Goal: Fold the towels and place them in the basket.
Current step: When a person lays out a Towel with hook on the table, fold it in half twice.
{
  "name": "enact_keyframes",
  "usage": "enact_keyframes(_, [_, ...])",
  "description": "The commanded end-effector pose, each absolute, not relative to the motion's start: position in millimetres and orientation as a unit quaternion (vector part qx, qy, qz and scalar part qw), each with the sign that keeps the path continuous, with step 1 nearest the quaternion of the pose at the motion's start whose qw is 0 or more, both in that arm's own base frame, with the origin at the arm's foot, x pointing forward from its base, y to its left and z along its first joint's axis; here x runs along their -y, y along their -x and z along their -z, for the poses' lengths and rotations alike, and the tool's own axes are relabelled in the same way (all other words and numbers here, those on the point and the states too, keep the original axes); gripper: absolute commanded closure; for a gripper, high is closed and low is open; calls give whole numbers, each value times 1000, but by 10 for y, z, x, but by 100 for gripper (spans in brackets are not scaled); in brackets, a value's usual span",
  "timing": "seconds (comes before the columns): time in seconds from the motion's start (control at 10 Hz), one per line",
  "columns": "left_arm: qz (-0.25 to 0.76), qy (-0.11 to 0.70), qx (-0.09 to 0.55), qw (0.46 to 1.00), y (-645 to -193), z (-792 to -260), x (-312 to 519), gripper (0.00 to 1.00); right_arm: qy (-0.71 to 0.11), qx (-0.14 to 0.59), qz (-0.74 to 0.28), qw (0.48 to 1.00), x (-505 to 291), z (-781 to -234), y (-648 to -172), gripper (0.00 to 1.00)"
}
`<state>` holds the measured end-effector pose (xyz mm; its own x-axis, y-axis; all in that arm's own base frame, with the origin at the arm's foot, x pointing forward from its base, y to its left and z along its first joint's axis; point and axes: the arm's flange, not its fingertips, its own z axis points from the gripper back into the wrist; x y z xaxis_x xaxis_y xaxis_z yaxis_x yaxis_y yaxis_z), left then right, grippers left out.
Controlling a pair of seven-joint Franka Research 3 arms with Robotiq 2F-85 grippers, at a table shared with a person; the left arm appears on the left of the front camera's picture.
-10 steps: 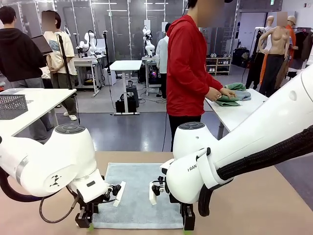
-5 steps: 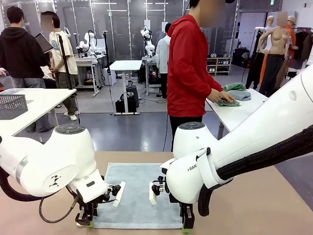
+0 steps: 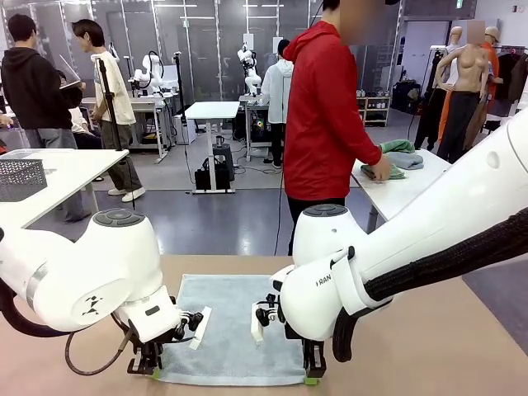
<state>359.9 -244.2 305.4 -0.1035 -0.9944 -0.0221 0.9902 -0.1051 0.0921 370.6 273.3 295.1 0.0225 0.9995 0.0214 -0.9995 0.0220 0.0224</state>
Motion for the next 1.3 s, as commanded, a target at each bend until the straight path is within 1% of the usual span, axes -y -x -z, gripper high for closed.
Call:
enact_keyframes(0.0, [736,-55,31,674,-3577,-3014,2434,100,-25,-1,-694,720,-2727,-2878,-3655,99])
enact_keyframes(0.1, [737,-54,29,673,-3580,-3016,2441,100,-26,-3,-694,719,-2741,-2885,-3657,85])
enact_keyframes(0.2, [738,-53,28,672,-3584,-3024,2448,100,-26,-4,-695,719,-2750,-2894,-3658,100])
enact_keyframes(0.7, [743,-44,23,668,-3625,-3038,2466,100,-21,-12,-695,719,-2772,-2926,-3702,100])
enact_keyframes(1.0, [734,-33,31,678,-3630,-3054,2468,100,-10,-10,-688,726,-2776,-2925,-3699,100])
enact_keyframes(1.1, [733,-29,34,678,-3606,-3089,2467,100,-17,-3,-700,714,-2750,-2962,-3710,100])
enact_keyframes(1.2, [733,-29,44,678,-3568,-3179,2463,100,-17,-3,-698,715,-2751,-2962,-3710,96])
